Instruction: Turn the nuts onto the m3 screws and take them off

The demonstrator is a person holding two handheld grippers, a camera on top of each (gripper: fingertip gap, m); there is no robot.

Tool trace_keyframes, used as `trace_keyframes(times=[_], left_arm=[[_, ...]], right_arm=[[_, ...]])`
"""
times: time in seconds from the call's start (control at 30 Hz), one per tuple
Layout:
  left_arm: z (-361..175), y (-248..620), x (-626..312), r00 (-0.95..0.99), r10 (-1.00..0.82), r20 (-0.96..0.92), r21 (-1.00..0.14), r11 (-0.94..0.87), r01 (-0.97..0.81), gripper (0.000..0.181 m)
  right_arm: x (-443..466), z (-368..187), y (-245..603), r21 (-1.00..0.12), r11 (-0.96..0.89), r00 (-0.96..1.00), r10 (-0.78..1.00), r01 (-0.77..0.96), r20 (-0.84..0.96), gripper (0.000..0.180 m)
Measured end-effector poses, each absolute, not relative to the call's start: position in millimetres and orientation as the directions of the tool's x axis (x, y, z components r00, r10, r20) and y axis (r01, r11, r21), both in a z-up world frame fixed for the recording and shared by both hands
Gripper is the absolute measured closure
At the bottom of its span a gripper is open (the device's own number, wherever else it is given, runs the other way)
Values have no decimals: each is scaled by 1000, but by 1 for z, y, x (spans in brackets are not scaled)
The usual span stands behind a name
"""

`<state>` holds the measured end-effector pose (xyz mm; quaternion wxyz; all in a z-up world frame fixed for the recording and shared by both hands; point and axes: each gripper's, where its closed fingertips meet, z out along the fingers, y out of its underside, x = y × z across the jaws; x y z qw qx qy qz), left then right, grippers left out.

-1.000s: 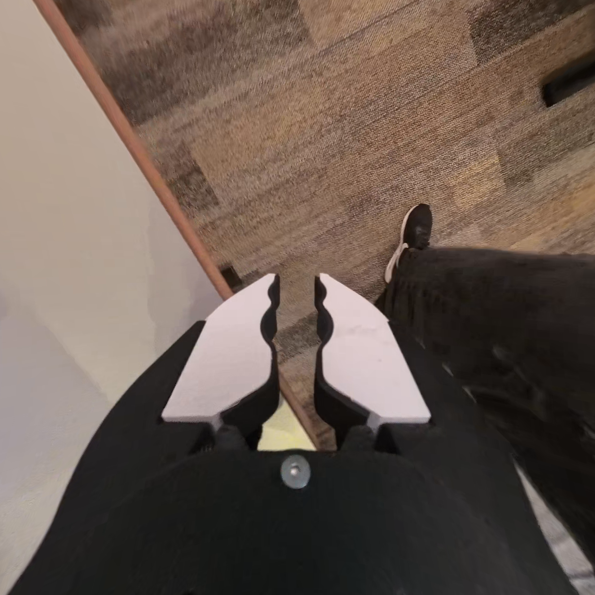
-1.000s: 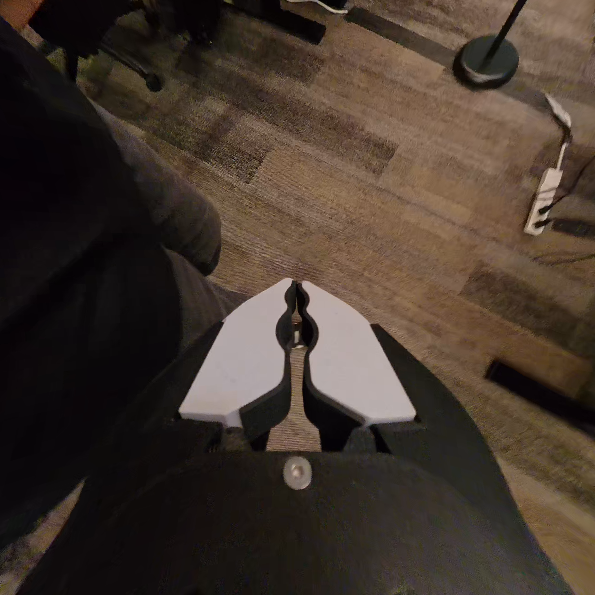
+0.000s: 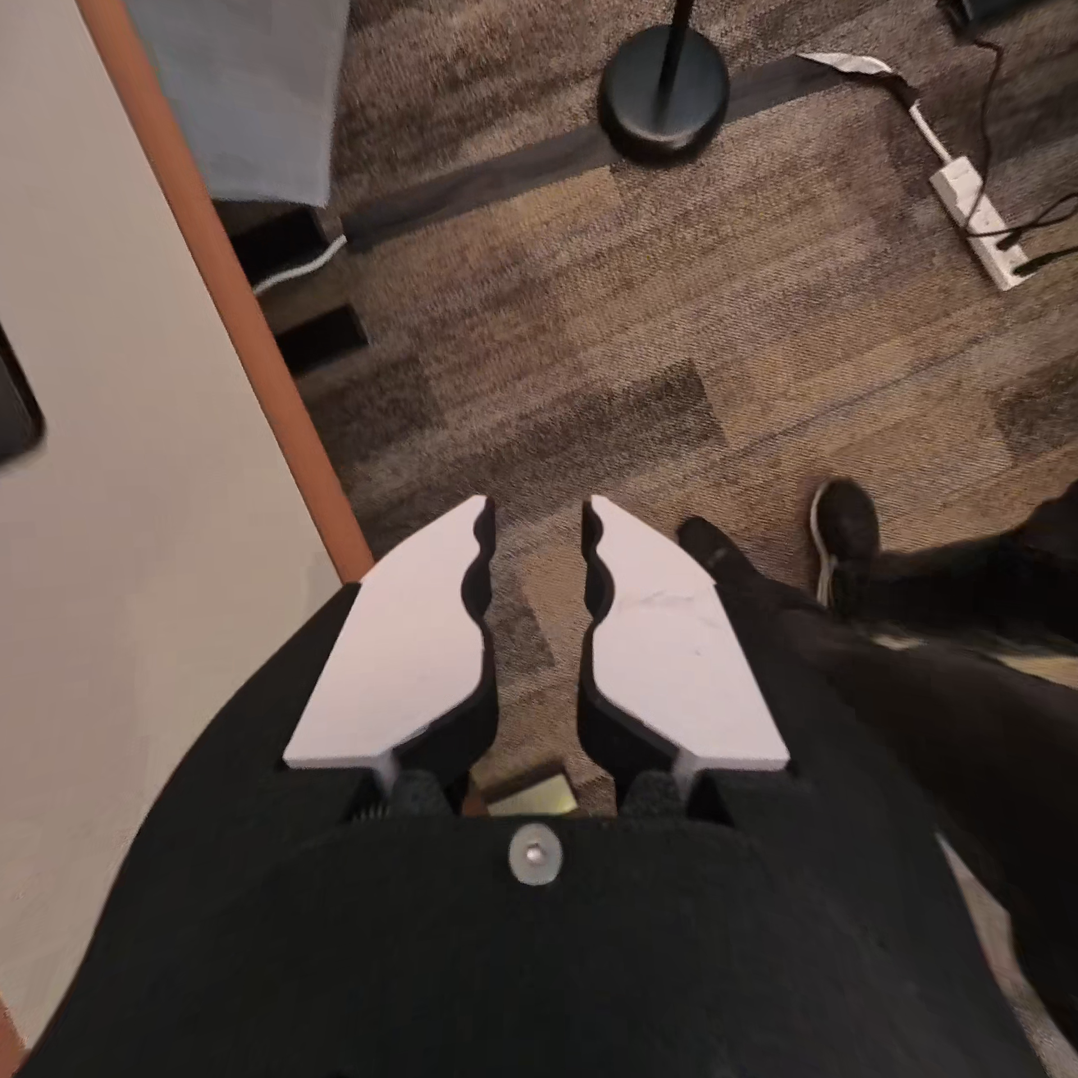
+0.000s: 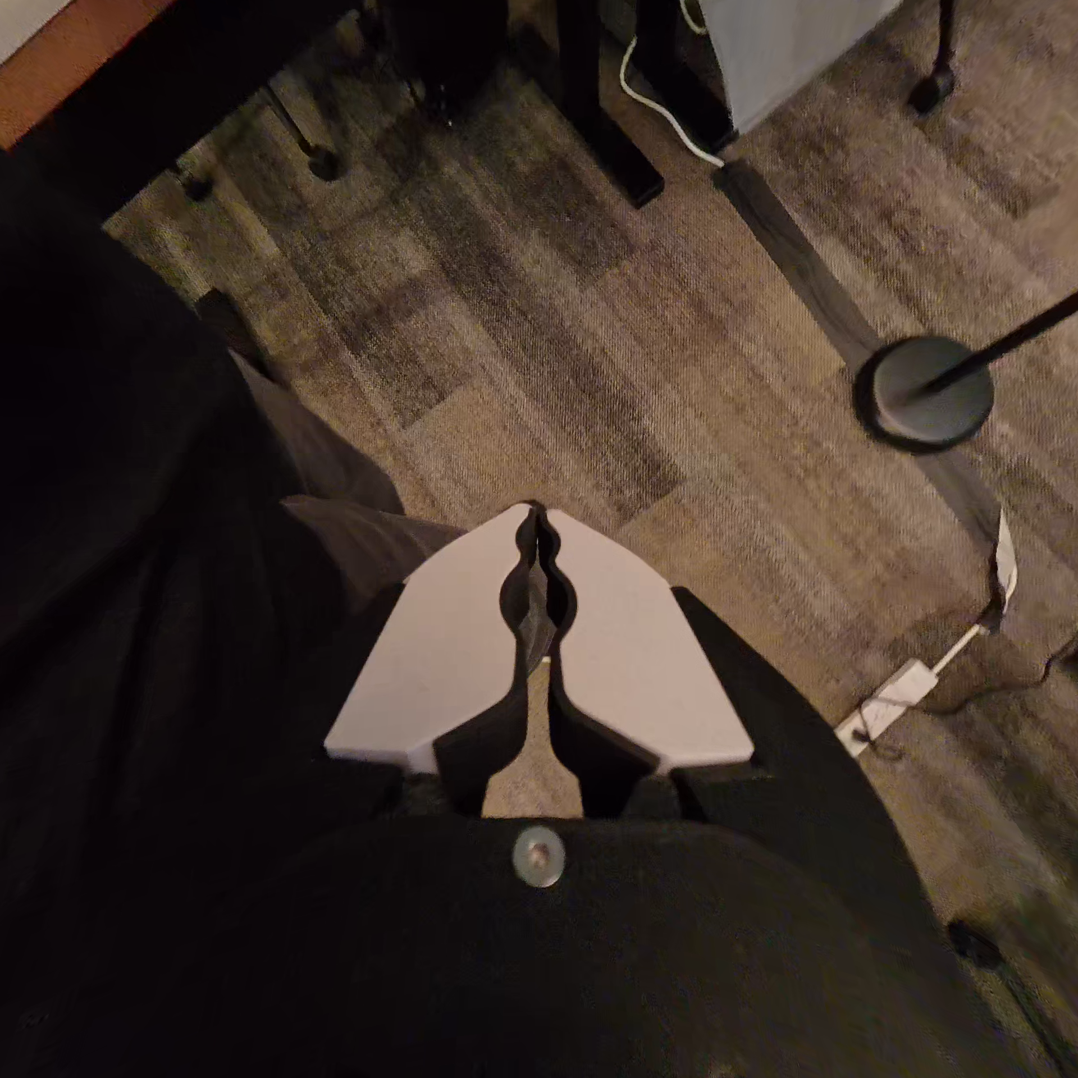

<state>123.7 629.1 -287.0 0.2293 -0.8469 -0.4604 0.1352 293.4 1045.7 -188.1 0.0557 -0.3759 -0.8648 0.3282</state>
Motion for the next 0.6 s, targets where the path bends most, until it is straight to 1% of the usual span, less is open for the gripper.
trace_keyframes(times=[0.03, 0.1, 0.23, 0.37, 0.5, 0.6], left_arm=[[-288, 631, 106, 545, 838, -38, -518, -483, 706, 153], [-288, 636, 72, 526, 849, -46, -546, -462, 698, 153], [-291, 648, 15, 529, 844, -86, -570, -477, 669, 154], [-297, 661, -26, 582, 802, -134, -547, -549, 632, 154], [-305, 682, -65, 645, 746, -166, -515, -623, 589, 155], [-308, 691, -98, 669, 720, -184, -494, -656, 570, 155]], right_arm=[[272, -189, 1041, -617, 509, -724, 673, 601, -149, 180], [232, -195, 1032, -624, 526, -752, 640, 577, -156, 180], [152, -213, 1015, -636, 576, -819, 549, 514, -164, 180], [73, -244, 1000, -654, 599, -870, 450, 462, -202, 180], [2, -282, 990, -642, 655, -915, 328, 399, -235, 180], [-53, -304, 983, -633, 680, -929, 275, 370, -247, 180]])
